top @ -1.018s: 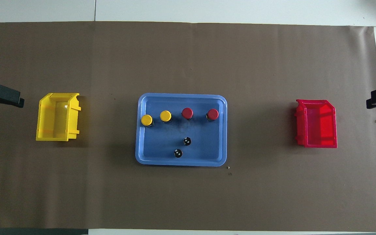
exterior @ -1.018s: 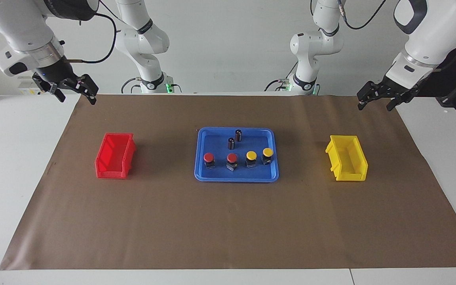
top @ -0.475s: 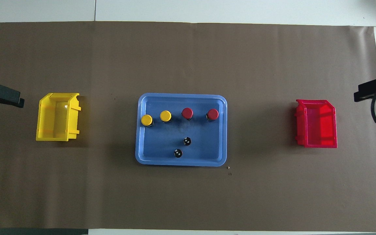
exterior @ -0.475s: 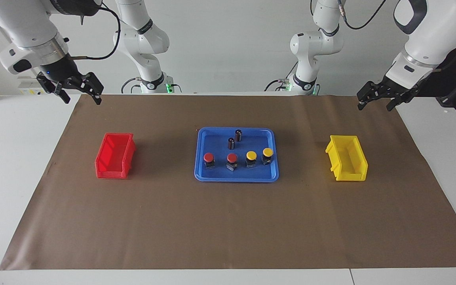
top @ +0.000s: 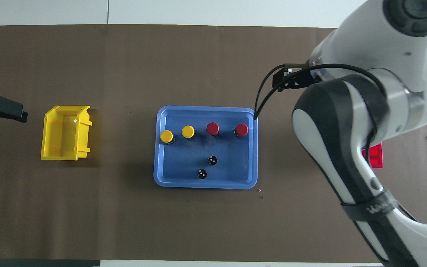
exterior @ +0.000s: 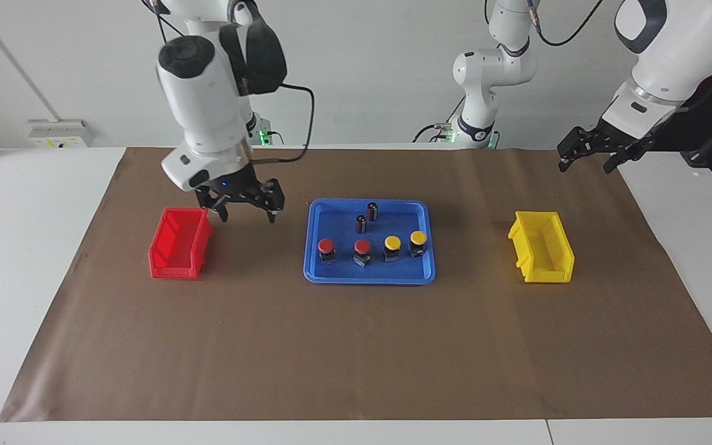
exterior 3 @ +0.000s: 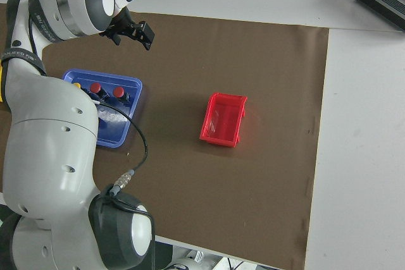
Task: Sort red and yellow buttons by color
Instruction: 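Reach the right gripper over a red button on the blue tray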
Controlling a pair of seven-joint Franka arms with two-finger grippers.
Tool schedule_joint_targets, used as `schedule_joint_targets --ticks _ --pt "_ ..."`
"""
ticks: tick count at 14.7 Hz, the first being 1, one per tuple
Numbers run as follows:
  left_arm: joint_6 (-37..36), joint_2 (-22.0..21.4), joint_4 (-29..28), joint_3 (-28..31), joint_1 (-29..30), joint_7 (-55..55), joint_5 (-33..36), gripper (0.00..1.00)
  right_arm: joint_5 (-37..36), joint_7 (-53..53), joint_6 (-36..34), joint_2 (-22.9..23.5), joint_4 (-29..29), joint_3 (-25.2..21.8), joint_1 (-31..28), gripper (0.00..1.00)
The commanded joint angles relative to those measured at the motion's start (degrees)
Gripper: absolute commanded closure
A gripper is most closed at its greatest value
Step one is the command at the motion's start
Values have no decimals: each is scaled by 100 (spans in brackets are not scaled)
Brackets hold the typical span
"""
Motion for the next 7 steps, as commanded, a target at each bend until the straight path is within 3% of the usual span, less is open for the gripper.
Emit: schedule_joint_targets --ticks 1,3,7 --pt "-21 -172 -174 -6 31 41 -7 0 -101 643 656 316 -271 -11 417 0" --pt "-12 -172 -183 -6 31 41 -7 0 -110 795 930 475 -456 -11 533 0" --pt "-12 -172 -174 -6 31 41 -7 0 -110 786 1614 151 -1447 -3 665 0"
